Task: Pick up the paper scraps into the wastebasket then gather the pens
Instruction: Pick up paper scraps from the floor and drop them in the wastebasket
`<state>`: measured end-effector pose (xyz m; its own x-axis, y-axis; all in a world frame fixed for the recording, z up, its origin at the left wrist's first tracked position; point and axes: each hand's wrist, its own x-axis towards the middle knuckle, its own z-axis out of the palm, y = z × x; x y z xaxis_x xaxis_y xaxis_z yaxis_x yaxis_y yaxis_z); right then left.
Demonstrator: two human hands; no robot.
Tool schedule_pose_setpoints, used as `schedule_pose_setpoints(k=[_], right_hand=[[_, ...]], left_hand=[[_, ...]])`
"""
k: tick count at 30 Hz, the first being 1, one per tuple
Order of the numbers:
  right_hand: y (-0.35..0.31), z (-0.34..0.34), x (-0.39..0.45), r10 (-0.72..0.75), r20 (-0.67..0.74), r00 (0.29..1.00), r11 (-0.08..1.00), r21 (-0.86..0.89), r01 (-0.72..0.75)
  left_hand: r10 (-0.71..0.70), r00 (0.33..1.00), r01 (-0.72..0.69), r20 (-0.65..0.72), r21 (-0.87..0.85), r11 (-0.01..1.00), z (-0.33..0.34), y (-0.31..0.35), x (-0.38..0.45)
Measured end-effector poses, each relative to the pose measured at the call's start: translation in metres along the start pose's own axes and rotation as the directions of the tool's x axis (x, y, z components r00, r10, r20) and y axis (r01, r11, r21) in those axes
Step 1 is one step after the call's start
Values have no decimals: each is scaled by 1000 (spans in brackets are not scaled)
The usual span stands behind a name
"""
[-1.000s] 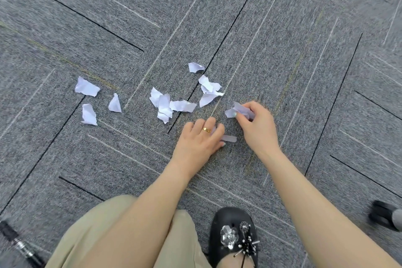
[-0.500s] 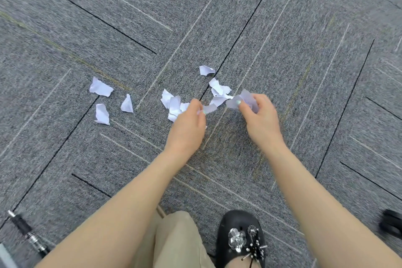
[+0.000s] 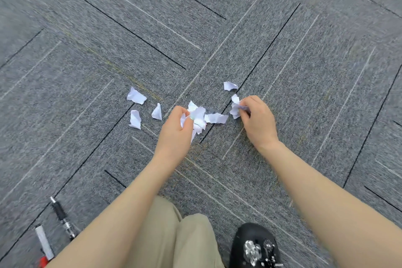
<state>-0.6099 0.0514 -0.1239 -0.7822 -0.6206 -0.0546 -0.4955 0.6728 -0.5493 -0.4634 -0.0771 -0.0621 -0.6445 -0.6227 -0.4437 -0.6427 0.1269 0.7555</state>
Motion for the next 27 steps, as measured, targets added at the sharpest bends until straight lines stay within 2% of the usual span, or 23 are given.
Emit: schedule_pose_setpoints(k=[3, 5, 7, 9, 12, 14, 16, 18, 20, 21, 23, 25, 27], right_hand=[[-1, -1, 0, 1, -17, 1000, 1000, -28, -2], [-7, -2, -2, 97, -33, 995, 995, 16, -97], [-25, -8, -6, 270, -38, 962, 947, 191, -259], [-56, -14, -15, 331, -14, 943, 874, 382, -301], [-132, -15, -33, 184, 66, 981, 759, 624, -184], [-196, -10, -48, 30, 129, 991, 662, 740, -117], [-265, -6, -66, -167, 188, 968, 593, 803, -53], [-335, -6, -82, -382, 207, 901, 546, 837, 40], [-401, -10, -98, -560, 181, 809, 485, 863, 142], [-431, -10, -106, -628, 160, 762, 470, 858, 206], [-486, -8, -120, -723, 143, 676, 496, 789, 364], [-530, 3, -131, -770, 186, 611, 555, 668, 496], [-559, 16, -138, -763, 289, 578, 633, 512, 580]], left_hand=[[-3, 1000, 3, -20, -23, 1000, -19, 1, -9], [-1, 1000, 0, -23, -31, 1000, -39, 1, -18], [5, 999, -6, -39, -32, 999, -65, 5, -28], [35, 994, -38, -100, -32, 999, -99, 10, -43], [89, 965, -105, -248, -54, 993, -156, 15, -73], [82, 929, -124, -362, -96, 988, -195, 12, -97], [48, 874, -133, -484, -142, 981, -237, 5, -124], [59, 764, -152, -643, -91, 984, -280, -5, -154], [92, 599, -132, -796, 15, 991, -323, -17, -187], [96, 520, -96, -849, 54, 994, -343, -26, -203], [79, 409, 15, -909, 93, 996, -375, -46, -229], [39, 358, 167, -933, 106, 980, -398, -71, -245], [-18, 403, 310, -915, 119, 943, -412, -97, -244]])
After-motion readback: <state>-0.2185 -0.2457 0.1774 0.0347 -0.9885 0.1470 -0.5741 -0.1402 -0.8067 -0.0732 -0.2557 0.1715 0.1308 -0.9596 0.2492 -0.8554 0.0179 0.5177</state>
